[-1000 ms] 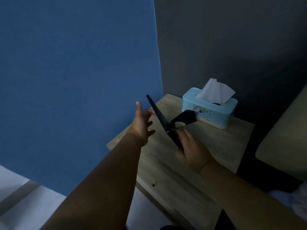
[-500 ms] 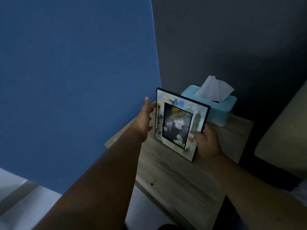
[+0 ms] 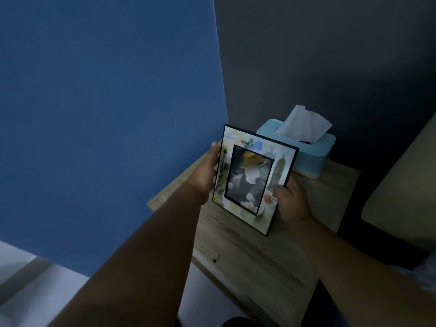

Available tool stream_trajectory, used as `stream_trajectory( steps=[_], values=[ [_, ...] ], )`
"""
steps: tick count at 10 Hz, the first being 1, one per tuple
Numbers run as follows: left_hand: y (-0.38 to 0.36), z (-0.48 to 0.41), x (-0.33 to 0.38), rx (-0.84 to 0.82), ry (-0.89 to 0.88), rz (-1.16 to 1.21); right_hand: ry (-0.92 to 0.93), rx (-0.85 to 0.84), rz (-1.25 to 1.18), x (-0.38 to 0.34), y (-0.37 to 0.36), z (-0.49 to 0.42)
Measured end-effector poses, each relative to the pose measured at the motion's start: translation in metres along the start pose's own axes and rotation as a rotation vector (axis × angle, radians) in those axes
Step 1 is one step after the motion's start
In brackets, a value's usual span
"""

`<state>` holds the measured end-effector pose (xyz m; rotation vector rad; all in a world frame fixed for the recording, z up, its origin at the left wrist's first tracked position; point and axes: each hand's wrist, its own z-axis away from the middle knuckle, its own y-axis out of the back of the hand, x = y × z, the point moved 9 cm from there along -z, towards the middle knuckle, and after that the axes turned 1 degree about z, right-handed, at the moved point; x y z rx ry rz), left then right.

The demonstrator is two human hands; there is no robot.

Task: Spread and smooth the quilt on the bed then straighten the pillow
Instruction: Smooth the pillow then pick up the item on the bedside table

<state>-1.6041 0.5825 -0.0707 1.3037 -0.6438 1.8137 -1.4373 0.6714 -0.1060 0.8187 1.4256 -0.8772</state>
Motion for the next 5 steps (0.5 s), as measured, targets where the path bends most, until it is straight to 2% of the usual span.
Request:
stream_trajectory(
  steps=[3, 4, 5],
  values=[
    [-0.006, 0.015, 0.007, 0.01, -0.035, -0.013, 0.02, 0.047, 0.085, -0.004, 0.005, 0.001],
    [-0.001, 0.018, 0.011, 0.033, -0.048, -0.005, 0.094, 0.088, 0.13, -0.026, 0.011, 0.003],
    [0.016, 0.026, 0.026, 0.119, -0.093, 0.008, 0.211, 0.202, 0.295, -0.064, 0.021, 0.006]
  ],
)
